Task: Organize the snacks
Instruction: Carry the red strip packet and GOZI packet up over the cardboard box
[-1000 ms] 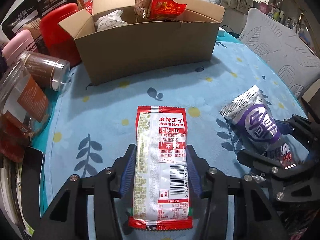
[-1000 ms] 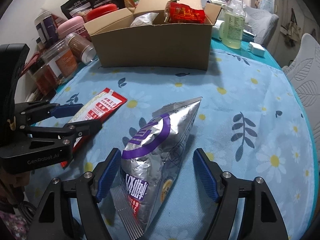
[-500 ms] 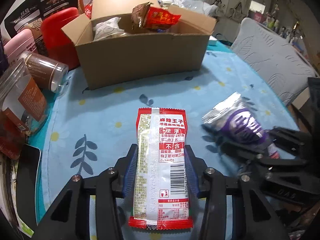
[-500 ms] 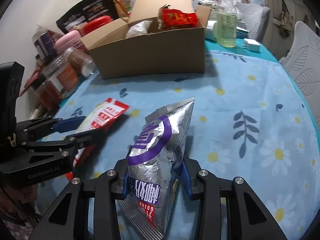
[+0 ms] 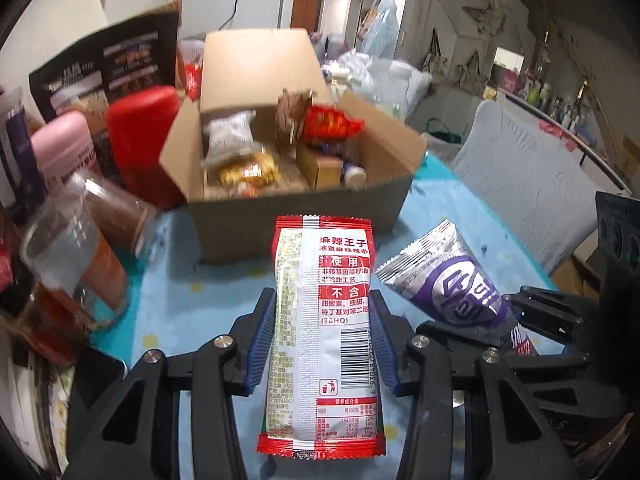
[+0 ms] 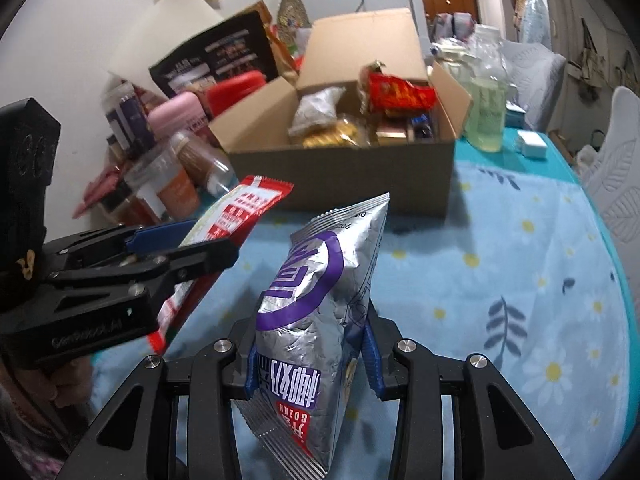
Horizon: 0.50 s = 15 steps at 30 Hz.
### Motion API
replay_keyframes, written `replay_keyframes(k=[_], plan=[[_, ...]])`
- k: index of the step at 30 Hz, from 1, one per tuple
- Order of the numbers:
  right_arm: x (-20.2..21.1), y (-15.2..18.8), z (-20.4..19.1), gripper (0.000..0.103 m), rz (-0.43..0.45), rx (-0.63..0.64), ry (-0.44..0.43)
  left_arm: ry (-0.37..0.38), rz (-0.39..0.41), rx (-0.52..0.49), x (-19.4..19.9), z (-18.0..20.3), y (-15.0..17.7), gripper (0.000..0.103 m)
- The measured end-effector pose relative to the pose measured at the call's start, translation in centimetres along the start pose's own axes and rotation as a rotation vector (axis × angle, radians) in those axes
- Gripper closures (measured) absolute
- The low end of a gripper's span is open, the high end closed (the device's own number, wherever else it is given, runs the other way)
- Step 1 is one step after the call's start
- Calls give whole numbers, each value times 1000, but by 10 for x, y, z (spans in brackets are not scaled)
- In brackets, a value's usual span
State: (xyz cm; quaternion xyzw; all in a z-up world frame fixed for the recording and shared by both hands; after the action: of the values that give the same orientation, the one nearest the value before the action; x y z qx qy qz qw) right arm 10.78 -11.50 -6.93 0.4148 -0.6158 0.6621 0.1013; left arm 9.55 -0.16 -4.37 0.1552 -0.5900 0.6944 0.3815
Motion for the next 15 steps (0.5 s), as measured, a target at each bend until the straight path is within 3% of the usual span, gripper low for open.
replay_keyframes(k=[9,15], plan=[[19,-45,-2,63,62,93,53,-3,122,7,22,5,-44,58],[23,-72,4,63,105,108,57,-8,160,4,25,10,-75,58]])
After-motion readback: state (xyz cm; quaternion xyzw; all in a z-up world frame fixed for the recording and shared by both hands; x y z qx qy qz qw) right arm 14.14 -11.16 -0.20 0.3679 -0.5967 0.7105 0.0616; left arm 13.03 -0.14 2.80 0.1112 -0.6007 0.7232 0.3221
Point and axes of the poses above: each gripper's, at about its wrist camera, not at the fingertips, and x roughly against the way its jaws point, z to its right, y to its underside, the point moved 1 cm from there along -x, roughly the way its jaws point, and after that the axes turned 10 degrees about x, right-handed, at the moved point
